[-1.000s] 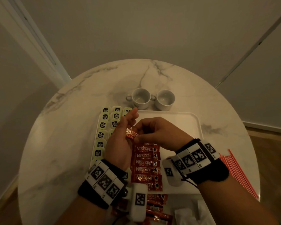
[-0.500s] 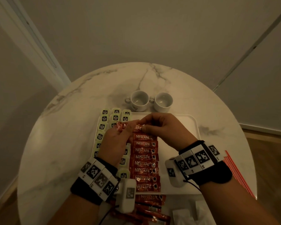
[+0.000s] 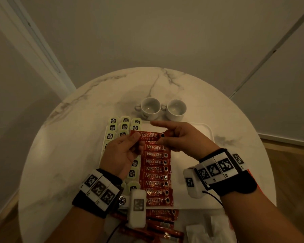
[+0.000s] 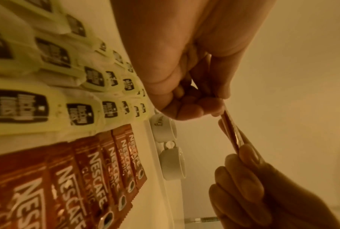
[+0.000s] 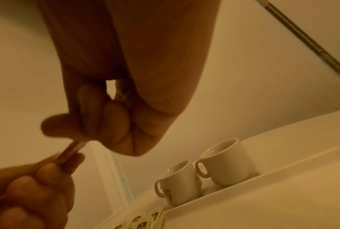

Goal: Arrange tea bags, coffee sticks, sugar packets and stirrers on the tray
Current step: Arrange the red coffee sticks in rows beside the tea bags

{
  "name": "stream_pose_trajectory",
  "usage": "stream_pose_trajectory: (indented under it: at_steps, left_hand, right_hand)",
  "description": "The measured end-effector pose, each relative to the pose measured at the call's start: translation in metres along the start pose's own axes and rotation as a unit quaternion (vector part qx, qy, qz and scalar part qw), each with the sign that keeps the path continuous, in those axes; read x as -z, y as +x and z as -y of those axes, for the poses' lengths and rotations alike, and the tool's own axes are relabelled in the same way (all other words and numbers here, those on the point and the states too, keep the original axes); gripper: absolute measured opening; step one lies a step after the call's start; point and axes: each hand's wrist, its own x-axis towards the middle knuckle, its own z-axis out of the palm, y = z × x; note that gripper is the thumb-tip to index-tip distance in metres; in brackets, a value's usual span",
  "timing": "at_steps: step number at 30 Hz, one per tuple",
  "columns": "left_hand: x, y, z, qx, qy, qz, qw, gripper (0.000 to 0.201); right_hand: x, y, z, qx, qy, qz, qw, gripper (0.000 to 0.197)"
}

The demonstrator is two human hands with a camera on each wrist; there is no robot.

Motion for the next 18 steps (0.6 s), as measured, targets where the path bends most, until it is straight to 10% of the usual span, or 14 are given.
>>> stream_pose_trajectory:
  at_steps: [18]
  left_hand:
    - [0.007, 0.006, 0.004, -0.029, 0.018, -0.037, 0.999, 0.020]
  right_hand:
    - [0.002, 0.023, -0.011, -0.004, -0.104, -0.203, 0.974, 0.020]
